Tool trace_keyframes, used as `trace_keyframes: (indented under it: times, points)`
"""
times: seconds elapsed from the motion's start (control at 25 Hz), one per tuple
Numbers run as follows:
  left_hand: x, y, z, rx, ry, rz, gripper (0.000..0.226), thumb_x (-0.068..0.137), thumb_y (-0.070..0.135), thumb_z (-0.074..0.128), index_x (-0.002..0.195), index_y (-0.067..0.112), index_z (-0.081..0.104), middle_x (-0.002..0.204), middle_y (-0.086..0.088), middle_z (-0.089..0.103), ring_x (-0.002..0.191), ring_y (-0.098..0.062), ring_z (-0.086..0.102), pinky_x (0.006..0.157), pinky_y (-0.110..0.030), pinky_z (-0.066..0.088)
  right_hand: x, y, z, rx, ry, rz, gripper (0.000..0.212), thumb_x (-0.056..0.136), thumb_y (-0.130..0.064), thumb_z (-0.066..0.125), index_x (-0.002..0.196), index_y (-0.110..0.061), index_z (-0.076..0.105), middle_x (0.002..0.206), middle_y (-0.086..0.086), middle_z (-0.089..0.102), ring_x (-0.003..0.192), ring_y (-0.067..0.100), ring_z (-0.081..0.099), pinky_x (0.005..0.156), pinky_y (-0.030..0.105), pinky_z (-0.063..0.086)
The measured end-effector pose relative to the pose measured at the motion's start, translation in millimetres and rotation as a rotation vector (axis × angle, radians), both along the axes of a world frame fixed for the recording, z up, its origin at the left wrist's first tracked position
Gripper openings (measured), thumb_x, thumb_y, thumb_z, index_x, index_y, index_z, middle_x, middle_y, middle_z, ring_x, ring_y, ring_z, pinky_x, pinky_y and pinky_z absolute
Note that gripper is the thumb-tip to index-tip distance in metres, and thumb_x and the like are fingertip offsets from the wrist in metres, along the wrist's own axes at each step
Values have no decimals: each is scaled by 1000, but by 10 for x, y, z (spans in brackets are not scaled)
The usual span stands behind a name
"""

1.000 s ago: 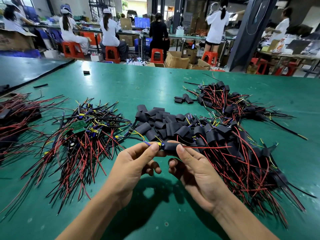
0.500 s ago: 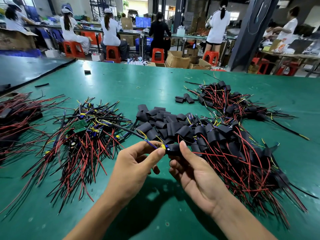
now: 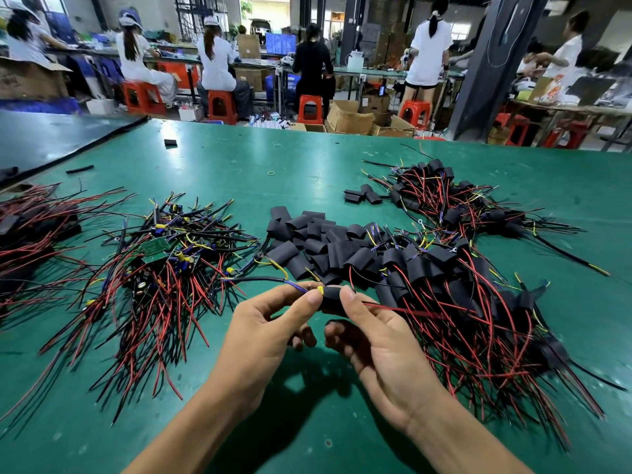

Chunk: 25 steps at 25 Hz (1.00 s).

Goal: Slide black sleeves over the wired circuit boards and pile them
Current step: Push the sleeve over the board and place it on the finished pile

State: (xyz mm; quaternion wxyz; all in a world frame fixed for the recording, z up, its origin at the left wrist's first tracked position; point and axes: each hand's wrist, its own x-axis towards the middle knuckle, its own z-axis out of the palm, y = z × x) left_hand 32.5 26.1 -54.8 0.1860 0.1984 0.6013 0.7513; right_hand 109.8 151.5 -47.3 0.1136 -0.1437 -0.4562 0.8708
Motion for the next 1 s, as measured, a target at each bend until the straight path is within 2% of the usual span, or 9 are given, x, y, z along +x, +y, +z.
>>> trace_keyframes:
  times: [0.08, 0.16, 0.32, 0.4, 0.52, 0.68, 0.76, 0.88, 1.0]
  points:
    - [11, 20, 0, 31, -104, -63, 39, 70, 42, 76, 105, 24, 78, 87, 1, 74, 56, -12, 54, 60, -28, 44, 10, -9, 15, 70, 15, 8, 38, 73, -40, 74, 100, -13, 79, 85, 8, 73, 61, 11, 63, 60, 22, 55]
    - [18, 22, 13, 21, -97, -78, 40, 71, 43, 74, 107, 28, 77, 89, 2, 74, 57, -11, 55, 59, -24, 47, 24, -34, 25, 161, -21, 14, 42, 75, -47, 71, 101, -15, 78, 79, 10, 70, 64, 19, 65, 60, 27, 55]
    - [36, 20, 16, -124, 140, -59, 34, 84, 44, 58, 111, 32, 75, 90, 13, 74, 71, 1, 63, 68, -12, 48, 24, -86, -19, 308, -51, -3, 42, 82, -49, 62, 98, -13, 76, 79, 10, 69, 65, 21, 62, 60, 26, 54]
    - [54, 31, 18, -101, 120, -39, 31, 82, 41, 61, 107, 31, 77, 92, 6, 76, 70, -4, 63, 64, -12, 49, 19, -93, -6, 233, -44, 15, 40, 82, -44, 65, 98, -9, 75, 75, 12, 65, 64, 22, 61, 58, 28, 55]
    - [37, 23, 13, -21, -42, -40, 34, 74, 39, 72, 104, 23, 79, 89, -4, 73, 67, -15, 54, 57, -23, 46, 35, -36, 27, 82, 34, 15, 23, 80, -19, 72, 98, -6, 75, 73, 11, 68, 55, 15, 63, 51, 24, 54]
    - [-21, 0, -22, -10, -155, -60, 30, 73, 27, 74, 101, 19, 78, 91, -3, 73, 65, -10, 56, 58, -20, 45, 22, 44, -41, 327, 34, -68, 28, 83, -7, 75, 110, -14, 72, 91, 7, 76, 62, 11, 63, 57, 22, 52]
    - [-35, -1, -30, -25, -147, -33, 25, 74, 25, 72, 98, 17, 78, 90, -4, 73, 61, -9, 56, 57, -20, 45, 8, 11, -73, 328, -51, -46, 26, 82, -24, 77, 104, -13, 69, 84, 5, 73, 53, 12, 57, 46, 23, 46]
    - [-71, -7, -17, -30, -138, 1, 20, 81, 26, 67, 94, 16, 78, 91, -13, 74, 64, -16, 56, 61, -28, 45, 12, -77, -92, 433, -211, 113, 49, 80, -59, 62, 78, -10, 65, 61, 10, 60, 35, 13, 42, 34, 17, 28]
    - [-119, -8, -10, -151, -28, 31, 18, 93, 21, 61, 92, 14, 77, 97, -29, 70, 71, -26, 52, 69, -39, 41, 59, -108, -99, 584, -73, 278, 53, 94, -59, 54, 72, -12, 67, 54, 8, 60, 30, 11, 40, 34, 17, 27]
